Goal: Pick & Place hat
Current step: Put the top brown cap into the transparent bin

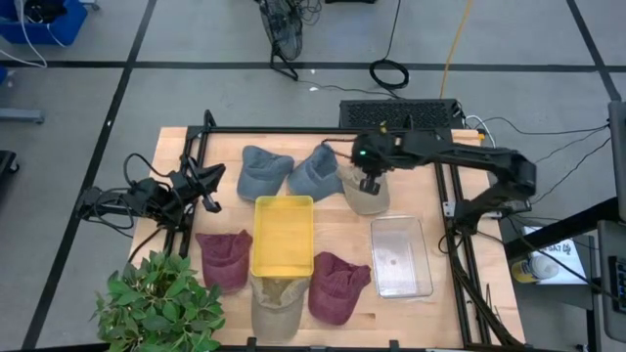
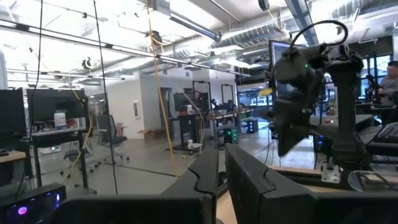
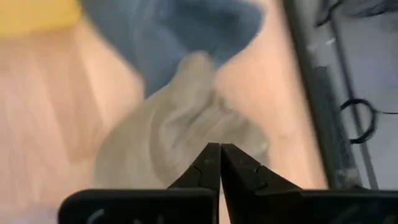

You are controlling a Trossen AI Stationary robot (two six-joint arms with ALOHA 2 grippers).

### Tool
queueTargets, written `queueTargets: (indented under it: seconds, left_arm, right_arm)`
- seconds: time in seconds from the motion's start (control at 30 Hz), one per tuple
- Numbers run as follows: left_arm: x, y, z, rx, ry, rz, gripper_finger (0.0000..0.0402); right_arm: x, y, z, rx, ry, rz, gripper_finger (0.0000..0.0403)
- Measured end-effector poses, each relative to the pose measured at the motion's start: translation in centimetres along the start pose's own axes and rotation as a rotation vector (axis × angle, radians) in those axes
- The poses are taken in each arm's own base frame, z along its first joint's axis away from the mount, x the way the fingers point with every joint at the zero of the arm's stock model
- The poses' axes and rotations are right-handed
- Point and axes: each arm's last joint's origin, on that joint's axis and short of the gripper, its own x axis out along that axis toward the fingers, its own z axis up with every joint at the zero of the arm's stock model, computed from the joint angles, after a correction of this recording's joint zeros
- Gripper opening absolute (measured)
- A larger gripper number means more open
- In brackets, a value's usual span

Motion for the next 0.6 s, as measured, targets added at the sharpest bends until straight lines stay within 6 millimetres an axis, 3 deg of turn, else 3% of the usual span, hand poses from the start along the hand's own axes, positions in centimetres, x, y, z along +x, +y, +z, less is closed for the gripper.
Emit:
queueTargets:
  seconds: [0.1,0.23,0.43,0.6]
  left_arm:
    - [0.0,0.0,0.0,0.000,0.000,0.000,0.0037]
    - [0.0,0.0,0.1,-0.006,-0.008,0.003,0.0037]
    - [0.0,0.0,0.1,-0.006,-0.008,0.003,0.0037]
    - [0.0,0.0,0.1,-0.006,-0.007,0.003,0.0037]
  right_arm:
    - [0.8,0.2,0.3,-0.118,0.094,0.037,0.0026]
    - [2.4,0.7,0.2,-0.188,0.175,0.071,0.0086]
    - [2.7,0.9,0.6,-0.182,0.147,0.121,0.0205]
    - [2.8,1.2,0.9,-0.193,0.094,0.140,0.0257]
